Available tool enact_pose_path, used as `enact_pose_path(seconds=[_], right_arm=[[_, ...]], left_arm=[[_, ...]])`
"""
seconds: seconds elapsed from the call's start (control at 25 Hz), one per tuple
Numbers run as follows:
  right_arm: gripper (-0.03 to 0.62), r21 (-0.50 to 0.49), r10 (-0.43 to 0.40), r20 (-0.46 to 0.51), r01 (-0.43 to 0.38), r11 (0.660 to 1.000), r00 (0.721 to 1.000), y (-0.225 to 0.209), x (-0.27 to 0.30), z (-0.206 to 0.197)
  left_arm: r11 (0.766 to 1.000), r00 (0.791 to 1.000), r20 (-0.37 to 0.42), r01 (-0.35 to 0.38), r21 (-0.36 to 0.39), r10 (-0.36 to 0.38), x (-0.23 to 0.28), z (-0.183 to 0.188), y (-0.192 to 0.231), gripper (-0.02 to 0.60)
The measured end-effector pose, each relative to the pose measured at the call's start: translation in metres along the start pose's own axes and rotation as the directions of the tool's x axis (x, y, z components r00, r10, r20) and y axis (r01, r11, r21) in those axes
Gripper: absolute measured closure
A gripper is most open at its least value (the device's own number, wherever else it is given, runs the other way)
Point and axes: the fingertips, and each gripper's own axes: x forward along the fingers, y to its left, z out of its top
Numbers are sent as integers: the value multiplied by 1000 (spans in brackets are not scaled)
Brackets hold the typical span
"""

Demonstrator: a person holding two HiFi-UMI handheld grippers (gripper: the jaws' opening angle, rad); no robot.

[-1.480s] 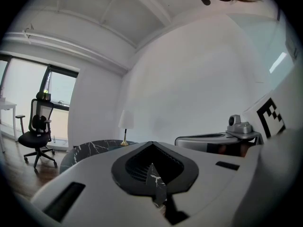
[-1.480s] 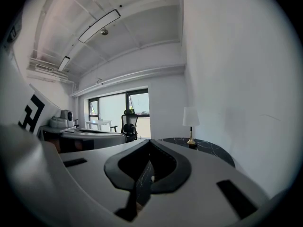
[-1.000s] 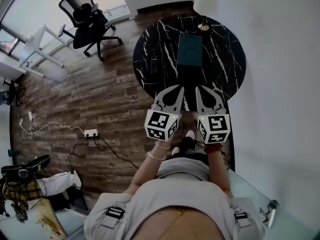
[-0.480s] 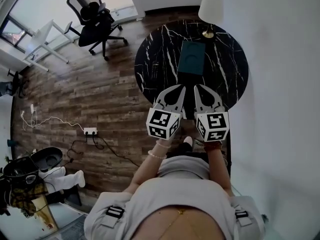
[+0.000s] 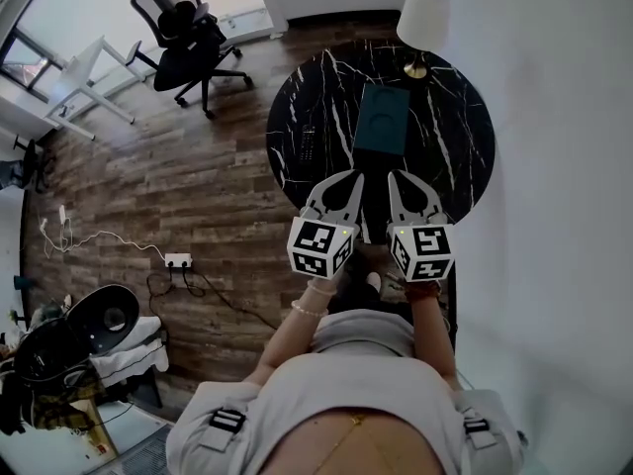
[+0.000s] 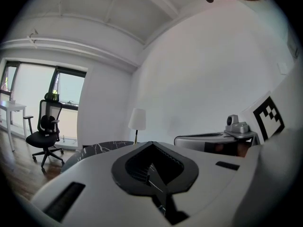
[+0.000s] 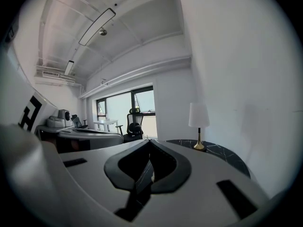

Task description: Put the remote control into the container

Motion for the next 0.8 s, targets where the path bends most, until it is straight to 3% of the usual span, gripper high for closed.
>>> enact_pose_path(seconds=[0.8], right_arm=[[583,-4,-104,-48,104,995,993,-19,85,4]], left_arm=[[992,991,-30,128,-19,-128,70,9,61,580]])
